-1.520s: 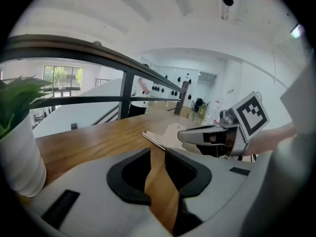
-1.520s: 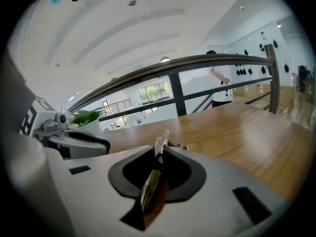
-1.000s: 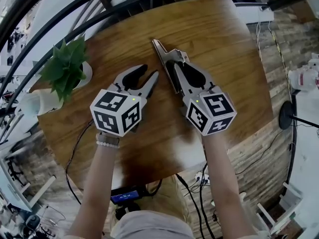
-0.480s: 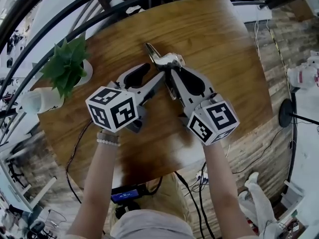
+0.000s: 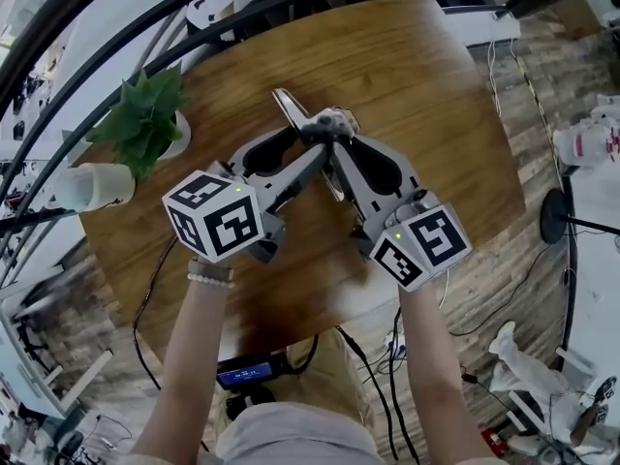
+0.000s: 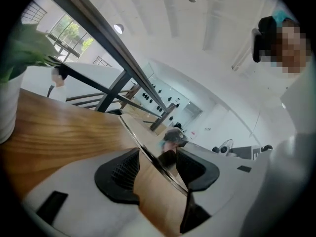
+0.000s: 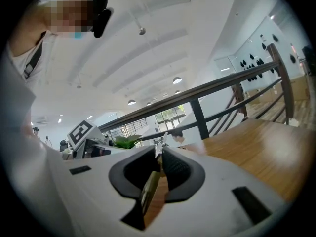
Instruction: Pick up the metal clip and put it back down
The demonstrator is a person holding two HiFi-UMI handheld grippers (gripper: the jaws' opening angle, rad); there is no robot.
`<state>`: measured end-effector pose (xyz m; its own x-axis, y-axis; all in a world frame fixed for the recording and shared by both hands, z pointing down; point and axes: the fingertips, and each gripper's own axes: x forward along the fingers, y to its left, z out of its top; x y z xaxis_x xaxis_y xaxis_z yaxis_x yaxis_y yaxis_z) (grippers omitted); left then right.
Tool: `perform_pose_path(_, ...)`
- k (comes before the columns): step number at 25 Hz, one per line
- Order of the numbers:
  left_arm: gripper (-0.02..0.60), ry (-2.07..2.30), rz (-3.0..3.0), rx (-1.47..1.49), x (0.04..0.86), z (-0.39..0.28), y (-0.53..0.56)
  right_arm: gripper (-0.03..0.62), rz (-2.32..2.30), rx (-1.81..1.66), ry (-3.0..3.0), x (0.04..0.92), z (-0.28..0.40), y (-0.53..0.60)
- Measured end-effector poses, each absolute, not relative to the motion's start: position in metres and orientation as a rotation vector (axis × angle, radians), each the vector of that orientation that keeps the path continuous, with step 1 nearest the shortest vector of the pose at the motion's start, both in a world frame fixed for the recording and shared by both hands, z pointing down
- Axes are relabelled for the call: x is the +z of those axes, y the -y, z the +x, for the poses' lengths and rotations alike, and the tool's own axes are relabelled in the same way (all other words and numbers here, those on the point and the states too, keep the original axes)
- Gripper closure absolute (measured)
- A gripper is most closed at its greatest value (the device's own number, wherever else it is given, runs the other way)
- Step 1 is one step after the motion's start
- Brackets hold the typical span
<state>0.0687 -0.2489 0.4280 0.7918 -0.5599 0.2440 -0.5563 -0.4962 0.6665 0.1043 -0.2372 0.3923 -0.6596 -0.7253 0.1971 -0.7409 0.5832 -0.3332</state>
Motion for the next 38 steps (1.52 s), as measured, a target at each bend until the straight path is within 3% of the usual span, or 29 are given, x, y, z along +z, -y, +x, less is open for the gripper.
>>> perform_pose_path(38,0.347,0.709,2.521,-0.016,0.268,0.014,0.109,0.543,1.474,0.281,2.776,0.240,0.045,0.085)
